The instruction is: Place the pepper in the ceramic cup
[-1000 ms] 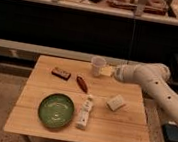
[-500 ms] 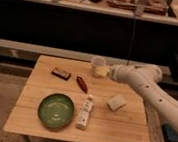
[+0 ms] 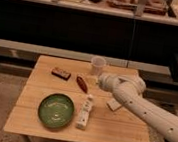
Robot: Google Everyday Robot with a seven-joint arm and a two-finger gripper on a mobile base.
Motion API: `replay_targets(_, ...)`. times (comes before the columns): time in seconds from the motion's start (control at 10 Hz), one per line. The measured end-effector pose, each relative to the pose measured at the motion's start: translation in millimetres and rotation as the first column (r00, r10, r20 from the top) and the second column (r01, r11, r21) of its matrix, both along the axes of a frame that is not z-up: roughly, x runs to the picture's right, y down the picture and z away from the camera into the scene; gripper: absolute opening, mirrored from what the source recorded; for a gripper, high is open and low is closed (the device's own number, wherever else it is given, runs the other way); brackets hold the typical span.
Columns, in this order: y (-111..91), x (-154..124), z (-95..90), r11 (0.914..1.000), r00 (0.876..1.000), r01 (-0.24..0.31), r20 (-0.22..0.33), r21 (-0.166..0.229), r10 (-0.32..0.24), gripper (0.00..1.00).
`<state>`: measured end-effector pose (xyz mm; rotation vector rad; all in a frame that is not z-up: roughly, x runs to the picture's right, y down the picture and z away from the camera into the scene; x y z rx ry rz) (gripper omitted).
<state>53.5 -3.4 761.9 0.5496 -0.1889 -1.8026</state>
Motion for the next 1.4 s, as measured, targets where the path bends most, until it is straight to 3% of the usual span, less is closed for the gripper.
replay_targets(0.1,1,1,0.7,1.0,1.0,0.002,-0.002,-0.001,-0.002,0.65)
replay_targets(0.3,20,-13,16.5,0.9976,0.998,0.065,-0.011,-0.023,-0.065,0.65)
replay_targets(0.5,53,-38,48.5,0.9825,0.983,0.18,-0.022,-0.046,-0.182,0.65)
replay_targets(0.6,69,-58,73.5,0.9659,0.966,0.255,-0.028,-0.042,-0.257,0.65)
replay_targets(0.7,71,-65,85.7,0.9623,0.962,0.27,-0.035,-0.035,-0.271,0.65)
replay_targets(0.8,69,-70,96.5,0.9608,0.96,0.276,-0.045,-0.024,-0.277,0.65)
replay_targets(1.1,60,-61,127.4,0.9693,0.963,0.246,-0.115,0.007,-0.243,0.65)
replay_targets(1.4,82,-62,146.7,0.9724,0.963,0.233,-0.14,-0.011,-0.232,0.65)
